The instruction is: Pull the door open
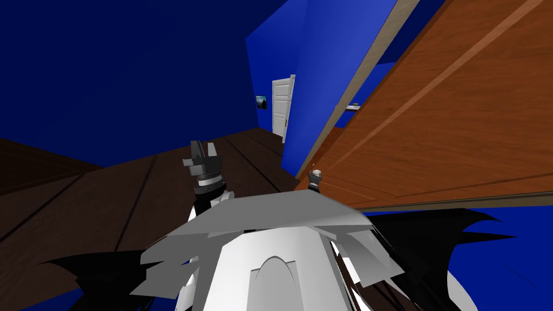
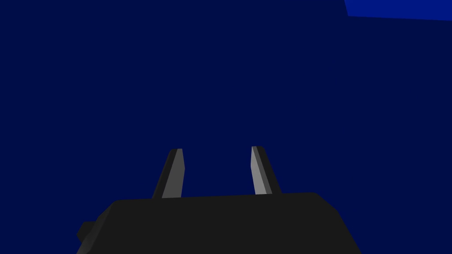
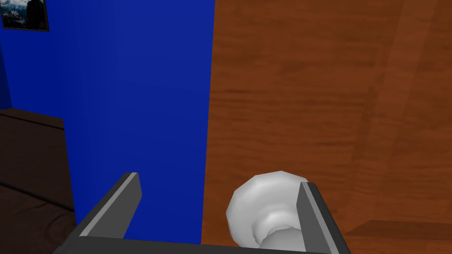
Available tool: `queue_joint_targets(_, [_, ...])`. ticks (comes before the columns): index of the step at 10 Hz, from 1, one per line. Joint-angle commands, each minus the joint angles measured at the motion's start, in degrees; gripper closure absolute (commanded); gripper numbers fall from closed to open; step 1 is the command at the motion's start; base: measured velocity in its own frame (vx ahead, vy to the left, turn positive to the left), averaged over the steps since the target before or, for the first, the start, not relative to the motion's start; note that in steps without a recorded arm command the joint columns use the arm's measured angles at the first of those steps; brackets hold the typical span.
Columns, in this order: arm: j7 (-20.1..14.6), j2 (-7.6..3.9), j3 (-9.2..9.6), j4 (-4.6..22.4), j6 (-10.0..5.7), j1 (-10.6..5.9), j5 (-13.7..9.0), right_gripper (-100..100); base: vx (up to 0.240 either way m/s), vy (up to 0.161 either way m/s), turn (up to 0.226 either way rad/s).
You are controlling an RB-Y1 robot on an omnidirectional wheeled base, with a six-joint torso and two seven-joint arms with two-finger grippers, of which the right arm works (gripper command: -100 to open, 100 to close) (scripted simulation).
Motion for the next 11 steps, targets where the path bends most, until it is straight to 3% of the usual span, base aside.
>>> queue_joint_targets(1, [-0.02, -0.08, -0.16, 0.30, 0.34, 0.23, -0.18, 100, 0.001, 0.011, -0.044])
queue_joint_targets(6, [-0.02, -0.08, -0.16, 0.30, 0.34, 0.23, -0.18, 100, -0.004, -0.012, -0.013])
queue_joint_targets(7, [-0.46, -1.51, -0.35, -0.73, 1.49, -0.06, -0.34, -100, -0.139, 0.040, 0.038])
queue_joint_targets(10, [-0.88, -2.04, 0.05, -1.32, 3.25, -0.02, -0.39, -100, -0.150, 0.047, -0.012])
queue_joint_targets(11, [-1.19, -2.43, 0.35, -1.76, 4.57, 0.02, -0.43, -100, -0.151, 0.024, 0.006])
